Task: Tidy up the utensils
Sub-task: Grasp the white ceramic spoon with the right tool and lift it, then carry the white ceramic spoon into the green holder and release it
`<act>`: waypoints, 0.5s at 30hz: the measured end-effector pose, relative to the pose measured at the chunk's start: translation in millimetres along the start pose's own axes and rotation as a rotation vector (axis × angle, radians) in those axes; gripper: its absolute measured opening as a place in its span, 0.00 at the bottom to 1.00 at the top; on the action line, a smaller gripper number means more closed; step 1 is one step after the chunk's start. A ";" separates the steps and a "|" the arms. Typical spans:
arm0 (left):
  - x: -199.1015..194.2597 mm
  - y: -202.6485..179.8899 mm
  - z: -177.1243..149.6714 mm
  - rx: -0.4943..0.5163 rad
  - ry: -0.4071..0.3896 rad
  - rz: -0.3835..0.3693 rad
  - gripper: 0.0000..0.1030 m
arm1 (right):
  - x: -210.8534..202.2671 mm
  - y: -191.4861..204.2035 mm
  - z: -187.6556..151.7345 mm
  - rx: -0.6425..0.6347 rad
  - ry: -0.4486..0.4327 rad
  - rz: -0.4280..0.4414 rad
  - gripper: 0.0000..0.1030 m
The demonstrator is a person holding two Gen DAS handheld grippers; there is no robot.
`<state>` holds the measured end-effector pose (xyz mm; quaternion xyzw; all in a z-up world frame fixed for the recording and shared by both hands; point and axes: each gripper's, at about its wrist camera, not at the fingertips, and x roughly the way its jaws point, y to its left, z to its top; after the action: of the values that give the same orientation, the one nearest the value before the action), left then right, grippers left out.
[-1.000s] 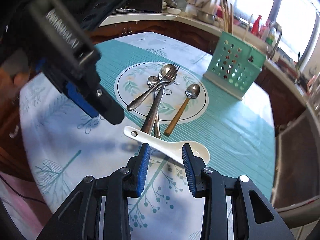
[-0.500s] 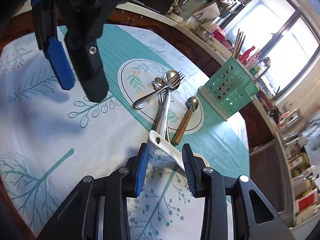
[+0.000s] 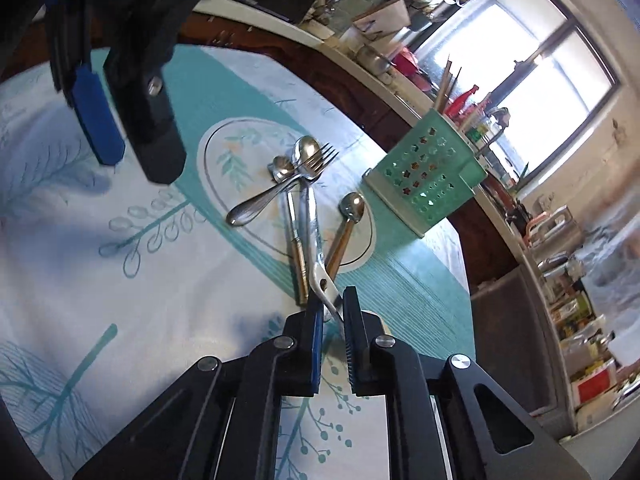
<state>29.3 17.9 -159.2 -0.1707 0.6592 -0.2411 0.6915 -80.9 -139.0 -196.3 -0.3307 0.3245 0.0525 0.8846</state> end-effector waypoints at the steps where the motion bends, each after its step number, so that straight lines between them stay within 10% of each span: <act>1: -1.5 -2.2 1.3 0.010 -0.002 0.004 0.52 | -2.5 -5.6 3.0 0.030 -0.001 0.015 0.08; 15: -7.2 -26.2 81.8 0.000 -0.092 0.030 0.52 | -14.6 -126.7 33.5 0.632 0.051 0.339 0.06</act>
<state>107.7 -6.5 -132.7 -0.1718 0.6292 -0.2228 0.7245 -35.3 -214.9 -98.5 0.0167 0.3971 0.0874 0.9134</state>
